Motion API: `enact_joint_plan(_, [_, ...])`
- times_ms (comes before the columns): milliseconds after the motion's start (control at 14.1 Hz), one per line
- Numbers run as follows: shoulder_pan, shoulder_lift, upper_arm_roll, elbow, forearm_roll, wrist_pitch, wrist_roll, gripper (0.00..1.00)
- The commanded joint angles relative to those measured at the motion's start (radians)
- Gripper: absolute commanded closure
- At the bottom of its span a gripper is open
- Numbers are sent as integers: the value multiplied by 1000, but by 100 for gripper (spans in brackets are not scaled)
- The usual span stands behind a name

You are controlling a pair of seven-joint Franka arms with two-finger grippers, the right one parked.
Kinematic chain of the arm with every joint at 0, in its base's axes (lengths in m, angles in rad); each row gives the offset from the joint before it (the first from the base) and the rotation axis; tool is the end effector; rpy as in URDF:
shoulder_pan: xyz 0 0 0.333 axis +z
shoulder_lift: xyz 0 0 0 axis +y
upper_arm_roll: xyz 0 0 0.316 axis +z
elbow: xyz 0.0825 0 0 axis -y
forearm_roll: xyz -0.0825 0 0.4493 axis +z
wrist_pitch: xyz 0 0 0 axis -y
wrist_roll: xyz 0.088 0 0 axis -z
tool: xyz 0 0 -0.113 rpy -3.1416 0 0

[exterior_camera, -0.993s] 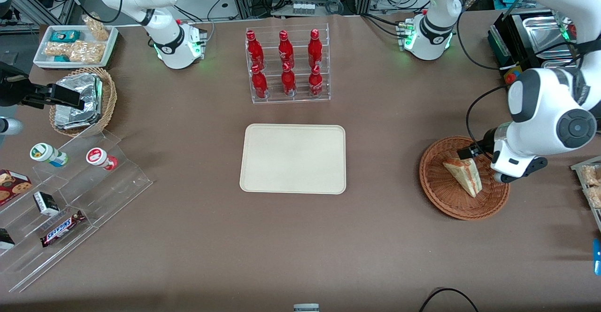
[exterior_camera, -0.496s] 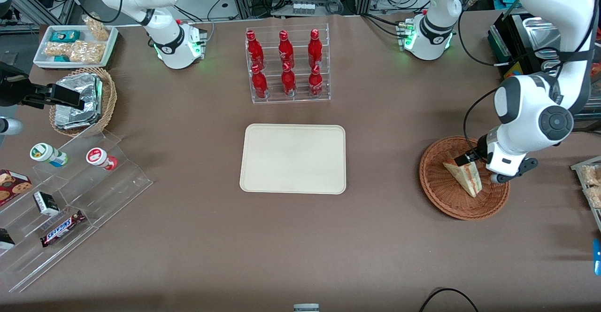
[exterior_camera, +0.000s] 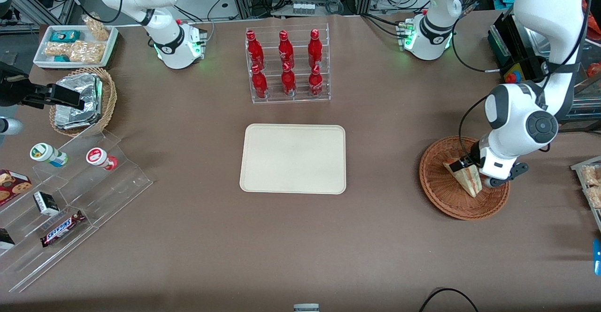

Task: Place sandwich from basket to tray
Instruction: 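Close the left gripper on the wrapped sandwich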

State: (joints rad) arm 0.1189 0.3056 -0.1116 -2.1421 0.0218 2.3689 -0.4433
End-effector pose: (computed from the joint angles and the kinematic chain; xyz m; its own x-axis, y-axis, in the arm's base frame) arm 0.6036 0.0033 0.1985 0.9025 0.4236 -0.0775 0.4238 -0.9056 -0.0151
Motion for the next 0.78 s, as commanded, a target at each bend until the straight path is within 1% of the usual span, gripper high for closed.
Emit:
enact_joint_plan(0, [8,13,0,-4,-5,27,-9,0])
enact_joint_plan(71, [13,17,0,-4,-5,29,-9,0])
enact_joint_plan(142, [13,18,0,-4,-5,29,-8,9])
enact_joint_plan(284, [15,20,0,-4,-5,29,-8,41])
enact_joint_plan(426, [22,23,0,-4,-5,29,-8,66])
enact_joint_plan(496, [24,23,0,-4,-5,27,-8,75])
enact_joint_plan(567, [22,24,0,-2,-5,27,-8,82])
enact_joint_plan(638, [22,24,0,-1,-5,27,-8,85])
enact_joint_plan(709, [22,24,0,1,-3,24,-8,85])
